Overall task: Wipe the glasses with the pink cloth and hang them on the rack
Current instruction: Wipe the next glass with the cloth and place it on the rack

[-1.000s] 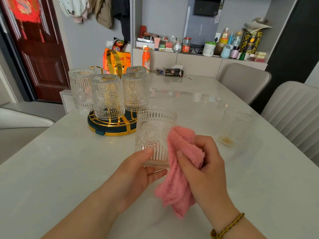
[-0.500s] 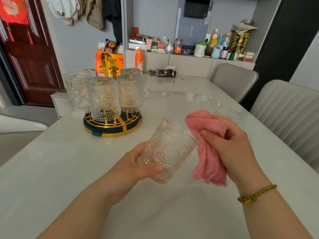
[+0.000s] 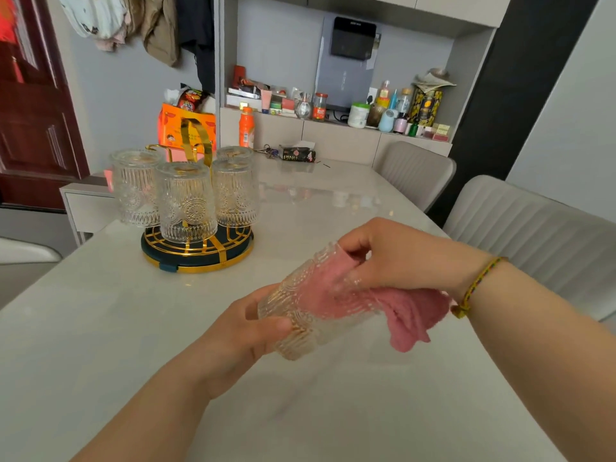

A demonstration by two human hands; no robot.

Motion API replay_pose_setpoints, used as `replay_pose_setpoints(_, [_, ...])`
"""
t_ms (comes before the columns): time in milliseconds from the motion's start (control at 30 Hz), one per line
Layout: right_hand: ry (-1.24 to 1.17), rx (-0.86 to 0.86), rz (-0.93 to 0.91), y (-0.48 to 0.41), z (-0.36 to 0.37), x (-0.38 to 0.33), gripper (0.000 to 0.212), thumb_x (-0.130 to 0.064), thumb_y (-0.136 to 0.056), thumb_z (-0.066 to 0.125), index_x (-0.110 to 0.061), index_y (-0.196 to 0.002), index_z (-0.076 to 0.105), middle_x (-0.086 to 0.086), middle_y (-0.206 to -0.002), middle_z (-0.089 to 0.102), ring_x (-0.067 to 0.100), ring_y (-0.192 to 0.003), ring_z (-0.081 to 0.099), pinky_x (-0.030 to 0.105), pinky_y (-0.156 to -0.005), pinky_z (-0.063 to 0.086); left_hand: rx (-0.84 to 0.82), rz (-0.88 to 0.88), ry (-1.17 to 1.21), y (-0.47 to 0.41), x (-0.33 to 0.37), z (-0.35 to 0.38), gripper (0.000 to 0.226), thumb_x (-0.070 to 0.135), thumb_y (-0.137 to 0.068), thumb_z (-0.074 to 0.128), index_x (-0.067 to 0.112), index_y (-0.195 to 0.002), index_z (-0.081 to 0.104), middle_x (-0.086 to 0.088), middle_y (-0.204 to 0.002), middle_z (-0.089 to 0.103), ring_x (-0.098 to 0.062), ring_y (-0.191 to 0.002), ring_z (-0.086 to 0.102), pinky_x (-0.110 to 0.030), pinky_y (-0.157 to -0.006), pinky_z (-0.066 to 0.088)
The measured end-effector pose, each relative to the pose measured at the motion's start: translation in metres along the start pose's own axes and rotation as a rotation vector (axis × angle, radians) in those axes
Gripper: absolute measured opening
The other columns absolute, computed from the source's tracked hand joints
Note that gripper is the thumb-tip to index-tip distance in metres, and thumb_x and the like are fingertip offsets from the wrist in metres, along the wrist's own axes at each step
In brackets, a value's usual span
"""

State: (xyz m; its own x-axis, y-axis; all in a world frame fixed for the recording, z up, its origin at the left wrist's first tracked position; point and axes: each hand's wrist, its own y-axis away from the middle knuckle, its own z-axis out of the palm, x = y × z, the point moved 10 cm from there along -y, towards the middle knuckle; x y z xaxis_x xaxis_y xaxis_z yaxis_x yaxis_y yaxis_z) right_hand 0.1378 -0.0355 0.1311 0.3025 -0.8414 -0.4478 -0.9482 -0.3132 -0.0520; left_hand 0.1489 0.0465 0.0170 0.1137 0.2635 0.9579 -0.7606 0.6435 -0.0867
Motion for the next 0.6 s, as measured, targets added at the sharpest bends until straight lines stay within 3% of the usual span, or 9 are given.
replay_pose_setpoints(33, [-0.045, -0.005, 0.015, 0.002, -0.006, -0.003, 0.018, -0.013, -0.076, 0.068, -0.002, -0.090, 0.067, 0.007, -0.077, 0.067, 0.000, -0.062, 0.051, 0.012, -0.061, 0.044, 0.003, 0.002, 0.027, 0.000, 0.000, 0.000, 0.102, 0.048, -0.016, 0.090, 0.013, -0.107, 0.061, -0.005, -0.094, 0.073, -0.016, -0.084, 0.070, -0.021, -0.064, 0.054])
replay_pose_setpoints(100, [-0.221, 0.094, 0.042, 0.010, -0.026, 0.000, 0.020, -0.016, -0.077, 0.067, -0.019, -0.097, 0.066, -0.011, -0.089, 0.065, -0.004, -0.074, 0.058, 0.006, -0.068, 0.047, 0.007, 0.018, 0.076, 0.000, 0.002, -0.001, 0.101, 0.049, -0.017, 0.090, 0.012, -0.107, 0.061, -0.005, -0.093, 0.073, -0.015, -0.082, 0.070, -0.022, -0.062, 0.054])
replay_pose_setpoints(167, [-0.373, 0.195, 0.069, 0.023, -0.039, 0.017, 0.027, -0.025, -0.074, 0.067, -0.030, -0.100, 0.061, -0.014, -0.103, 0.062, 0.001, -0.091, 0.059, 0.014, -0.080, 0.049, 0.005, 0.041, 0.121, 0.000, 0.007, -0.002, 0.095, 0.049, -0.018, 0.089, 0.015, -0.103, 0.064, -0.005, -0.093, 0.073, -0.015, -0.080, 0.070, -0.023, -0.061, 0.055])
replay_pose_setpoints(233, [-0.465, 0.196, 0.106, 0.037, -0.030, 0.029, 0.037, -0.033, -0.070, 0.072, -0.037, -0.102, 0.056, -0.017, -0.111, 0.058, 0.001, -0.097, 0.059, 0.019, -0.083, 0.050, 0.016, 0.051, 0.157, 0.001, 0.010, -0.004, 0.089, 0.049, -0.017, 0.089, 0.017, -0.097, 0.067, -0.004, -0.092, 0.074, -0.015, -0.078, 0.070, -0.024, -0.059, 0.055])
replay_pose_setpoints(400, [-0.549, 0.347, 0.026, 0.046, -0.026, 0.032, 0.030, 0.004, -0.074, 0.066, -0.021, -0.091, 0.061, -0.008, -0.088, 0.064, 0.002, -0.076, 0.062, 0.019, -0.066, 0.053, 0.012, 0.002, 0.038, 0.001, 0.006, -0.003, 0.101, 0.054, -0.018, 0.087, 0.014, -0.108, 0.061, -0.004, -0.095, 0.073, -0.015, -0.083, 0.069, -0.021, -0.062, 0.054])
replay_pose_setpoints(467, [-0.475, 0.359, -0.020, 0.040, -0.028, 0.020, 0.027, 0.007, -0.073, 0.065, -0.018, -0.085, 0.064, -0.005, -0.082, 0.064, 0.000, -0.071, 0.061, 0.015, -0.064, 0.052, 0.010, -0.018, 0.005, 0.000, 0.001, -0.003, 0.101, 0.053, -0.019, 0.088, 0.012, -0.107, 0.062, -0.006, -0.094, 0.073, -0.016, -0.082, 0.069, -0.022, -0.063, 0.054])
replay_pose_setpoints(600, [-0.329, 0.192, -0.034, 0.018, -0.007, 0.003, 0.026, 0.002, -0.075, 0.064, -0.024, -0.079, 0.065, -0.004, -0.069, 0.062, -0.001, -0.056, 0.055, 0.009, -0.054, 0.046, 0.021, -0.023, -0.006, -0.002, -0.003, -0.005, 0.096, 0.056, -0.021, 0.086, 0.012, -0.104, 0.064, -0.008, -0.095, 0.073, -0.017, -0.081, 0.069, -0.022, -0.062, 0.054])
